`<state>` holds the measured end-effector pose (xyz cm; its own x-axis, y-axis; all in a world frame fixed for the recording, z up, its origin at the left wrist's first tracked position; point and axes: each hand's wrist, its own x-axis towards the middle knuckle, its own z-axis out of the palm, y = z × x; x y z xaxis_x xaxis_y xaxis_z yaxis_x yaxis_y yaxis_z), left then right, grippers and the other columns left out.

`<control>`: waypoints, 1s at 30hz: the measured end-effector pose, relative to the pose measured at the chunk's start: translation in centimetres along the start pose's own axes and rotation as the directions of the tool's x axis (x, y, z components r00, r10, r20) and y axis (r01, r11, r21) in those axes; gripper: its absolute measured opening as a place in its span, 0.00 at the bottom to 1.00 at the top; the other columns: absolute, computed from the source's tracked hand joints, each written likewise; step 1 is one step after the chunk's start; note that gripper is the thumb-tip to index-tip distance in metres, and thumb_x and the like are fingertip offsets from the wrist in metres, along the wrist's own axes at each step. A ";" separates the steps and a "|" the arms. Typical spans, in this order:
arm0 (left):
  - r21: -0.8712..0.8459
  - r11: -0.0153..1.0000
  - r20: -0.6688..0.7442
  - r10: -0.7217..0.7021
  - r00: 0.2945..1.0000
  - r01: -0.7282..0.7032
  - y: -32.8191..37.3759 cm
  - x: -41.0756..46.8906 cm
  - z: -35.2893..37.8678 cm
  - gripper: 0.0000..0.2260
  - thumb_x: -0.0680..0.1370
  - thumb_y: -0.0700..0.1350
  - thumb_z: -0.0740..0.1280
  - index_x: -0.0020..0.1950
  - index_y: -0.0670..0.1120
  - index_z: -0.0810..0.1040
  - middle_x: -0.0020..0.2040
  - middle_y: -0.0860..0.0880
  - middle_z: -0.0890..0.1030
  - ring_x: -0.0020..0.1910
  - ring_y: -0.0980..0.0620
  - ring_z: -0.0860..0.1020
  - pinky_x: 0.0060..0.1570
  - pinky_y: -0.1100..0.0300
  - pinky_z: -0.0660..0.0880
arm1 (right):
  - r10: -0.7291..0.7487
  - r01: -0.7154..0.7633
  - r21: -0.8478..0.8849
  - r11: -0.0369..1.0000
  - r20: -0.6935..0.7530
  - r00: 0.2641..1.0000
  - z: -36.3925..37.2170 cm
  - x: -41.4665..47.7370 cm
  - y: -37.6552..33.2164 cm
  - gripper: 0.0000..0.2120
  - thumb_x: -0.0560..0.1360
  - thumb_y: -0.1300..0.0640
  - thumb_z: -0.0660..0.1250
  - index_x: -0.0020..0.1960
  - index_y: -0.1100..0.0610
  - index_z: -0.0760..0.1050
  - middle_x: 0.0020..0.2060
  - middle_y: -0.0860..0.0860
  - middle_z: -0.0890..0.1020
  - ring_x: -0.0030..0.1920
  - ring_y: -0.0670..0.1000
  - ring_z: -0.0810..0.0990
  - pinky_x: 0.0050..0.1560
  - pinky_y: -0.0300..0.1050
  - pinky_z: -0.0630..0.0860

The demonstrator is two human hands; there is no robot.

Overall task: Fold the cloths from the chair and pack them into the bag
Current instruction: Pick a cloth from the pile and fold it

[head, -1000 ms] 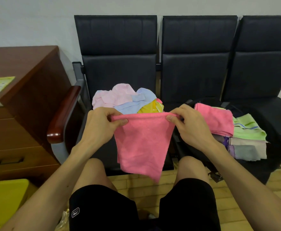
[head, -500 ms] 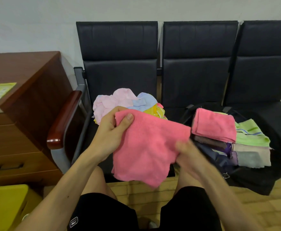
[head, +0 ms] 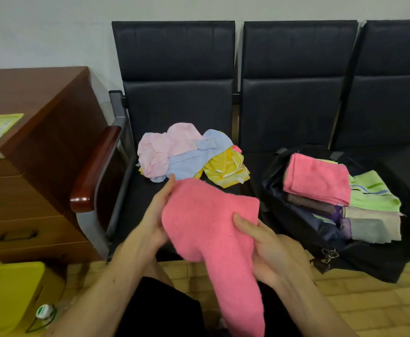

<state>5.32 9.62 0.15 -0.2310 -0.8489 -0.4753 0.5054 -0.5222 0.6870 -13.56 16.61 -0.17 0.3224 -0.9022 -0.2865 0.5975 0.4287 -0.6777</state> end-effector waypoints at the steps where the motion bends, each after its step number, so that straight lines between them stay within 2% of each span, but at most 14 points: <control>1: -0.072 0.997 0.028 -0.005 1.000 0.007 -1.1 -0.2 -0.2 0.29 0.77 0.65 0.61 0.54 0.41 0.86 0.54 0.40 0.85 0.52 0.44 0.84 0.56 0.49 0.76 | -0.009 0.009 0.010 1.000 -0.004 1.000 0.2 0.0 -0.1 0.40 0.43 0.53 0.88 0.52 0.61 0.83 0.47 0.61 0.85 0.44 0.57 0.86 0.39 0.49 0.83; 3: -0.196 0.976 0.118 -0.070 0.991 0.092 -3.3 -0.8 -0.5 0.39 0.72 0.73 0.61 0.64 0.40 0.81 0.64 0.38 0.80 0.62 0.40 0.80 0.66 0.43 0.70 | -0.022 0.022 0.013 1.000 -0.021 1.000 0.2 0.1 -0.3 0.39 0.44 0.53 0.88 0.54 0.61 0.83 0.49 0.61 0.85 0.46 0.57 0.86 0.41 0.49 0.83; 6: -0.252 0.944 0.292 -0.136 0.947 0.213 -5.1 -1.5 -1.3 0.45 0.63 0.75 0.68 0.67 0.41 0.79 0.68 0.38 0.76 0.66 0.39 0.76 0.69 0.41 0.67 | -0.042 0.042 0.021 0.999 -0.011 0.999 -0.1 0.2 -0.5 0.40 0.46 0.53 0.88 0.56 0.61 0.83 0.50 0.61 0.85 0.48 0.57 0.86 0.42 0.49 0.82; 8: -0.218 0.955 0.366 -0.110 0.924 0.200 -5.3 -1.8 -2.2 0.49 0.57 0.70 0.77 0.70 0.41 0.76 0.71 0.37 0.73 0.70 0.38 0.72 0.72 0.40 0.63 | -0.057 0.057 -0.018 0.998 0.018 0.998 0.0 -0.2 -0.7 0.27 0.50 0.55 0.87 0.47 0.58 0.86 0.47 0.60 0.86 0.46 0.56 0.86 0.41 0.49 0.83; 10: -0.087 0.982 0.318 -0.130 0.939 0.165 -5.5 -1.8 -3.3 0.50 0.52 0.62 0.84 0.68 0.40 0.77 0.68 0.36 0.76 0.68 0.37 0.74 0.70 0.40 0.66 | -0.054 0.052 -0.107 0.993 -0.014 0.998 -0.1 -0.4 -0.7 0.06 0.63 0.60 0.79 0.40 0.55 0.87 0.44 0.57 0.87 0.43 0.53 0.87 0.41 0.47 0.83; 12: 0.191 0.975 0.246 -0.158 0.956 0.112 -5.8 -1.7 -4.4 0.46 0.54 0.54 0.86 0.68 0.41 0.77 0.63 0.36 0.80 0.63 0.38 0.78 0.64 0.40 0.73 | -0.072 0.034 -0.237 0.971 -0.152 0.986 -1.0 -0.2 -0.5 0.08 0.70 0.66 0.72 0.40 0.56 0.87 0.43 0.57 0.87 0.42 0.52 0.87 0.41 0.44 0.83; 14: 0.376 0.924 0.216 -0.157 0.964 0.066 -5.7 -1.8 -4.6 0.36 0.62 0.51 0.83 0.67 0.43 0.78 0.61 0.39 0.81 0.62 0.39 0.80 0.64 0.38 0.73 | -0.130 0.041 -0.288 0.957 -0.295 0.947 -2.1 0.4 -0.7 0.09 0.70 0.66 0.73 0.50 0.63 0.84 0.47 0.61 0.86 0.44 0.55 0.86 0.42 0.46 0.83; 17: 0.383 0.924 0.203 -0.093 0.975 0.009 -4.8 -2.0 -3.8 0.19 0.70 0.49 0.76 0.60 0.44 0.83 0.60 0.39 0.82 0.60 0.40 0.81 0.60 0.43 0.78 | -0.197 0.122 -0.216 0.969 -0.371 0.907 -3.3 0.5 0.0 0.25 0.66 0.58 0.75 0.59 0.70 0.76 0.53 0.68 0.82 0.45 0.58 0.83 0.48 0.51 0.80; 19: 0.328 0.944 0.204 -0.046 0.978 -0.024 -4.5 -2.0 -2.8 0.20 0.72 0.46 0.74 0.61 0.40 0.82 0.59 0.38 0.82 0.59 0.40 0.81 0.54 0.49 0.80 | -0.226 0.109 -0.359 0.927 -0.303 0.926 -3.5 -1.3 1.7 0.18 0.71 0.59 0.72 0.55 0.70 0.78 0.44 0.67 0.84 0.38 0.59 0.84 0.44 0.51 0.81; 20: 0.314 0.949 0.178 -0.021 0.984 -0.036 -4.5 -1.9 -2.3 0.21 0.72 0.45 0.75 0.62 0.38 0.80 0.58 0.37 0.83 0.58 0.40 0.82 0.52 0.50 0.81 | -0.169 -0.015 -0.386 0.922 -0.437 0.883 -2.6 -1.4 1.8 0.14 0.72 0.60 0.69 0.53 0.69 0.79 0.39 0.65 0.84 0.36 0.58 0.84 0.40 0.49 0.82; 21: 0.315 0.948 0.138 0.004 0.990 -0.048 -4.4 -1.8 -1.9 0.20 0.73 0.44 0.76 0.62 0.37 0.79 0.56 0.37 0.83 0.56 0.40 0.83 0.50 0.50 0.81 | -0.068 -0.081 -0.355 0.932 -0.388 0.919 -2.0 -1.7 2.0 0.12 0.73 0.60 0.69 0.52 0.68 0.79 0.37 0.61 0.85 0.35 0.57 0.85 0.37 0.47 0.82; 24: 0.374 0.926 0.015 0.046 0.999 -0.049 -3.5 -1.5 -1.8 0.18 0.70 0.44 0.74 0.56 0.38 0.81 0.52 0.37 0.85 0.51 0.42 0.84 0.50 0.48 0.81 | 0.020 -0.123 -0.277 0.953 -0.346 0.938 -3.0 0.2 1.6 0.25 0.68 0.56 0.75 0.61 0.66 0.76 0.49 0.61 0.85 0.48 0.56 0.85 0.41 0.46 0.83; 26: 0.443 0.896 -0.007 0.020 1.000 -0.015 -2.8 -1.3 -2.3 0.19 0.69 0.48 0.75 0.55 0.39 0.83 0.52 0.38 0.85 0.52 0.41 0.84 0.55 0.43 0.80 | -0.105 -0.043 -0.340 0.940 -0.406 0.908 -4.5 1.0 1.1 0.31 0.62 0.52 0.77 0.63 0.62 0.75 0.54 0.61 0.84 0.49 0.54 0.84 0.42 0.47 0.82; 30: 0.479 0.878 -0.065 0.020 0.998 0.013 -2.7 -0.5 -2.9 0.21 0.69 0.52 0.74 0.54 0.37 0.83 0.52 0.39 0.85 0.48 0.44 0.84 0.49 0.49 0.81 | -0.299 0.039 -0.558 0.829 -0.383 0.874 -3.9 1.2 -0.4 0.22 0.70 0.57 0.75 0.62 0.51 0.73 0.50 0.56 0.82 0.42 0.48 0.83 0.39 0.41 0.79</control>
<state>6.44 11.69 -3.06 -0.1667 -0.8522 -0.4960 0.0421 -0.5088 0.8599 -16.23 15.15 -2.91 -0.1780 -0.9349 -0.3072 0.0981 0.2938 -0.9508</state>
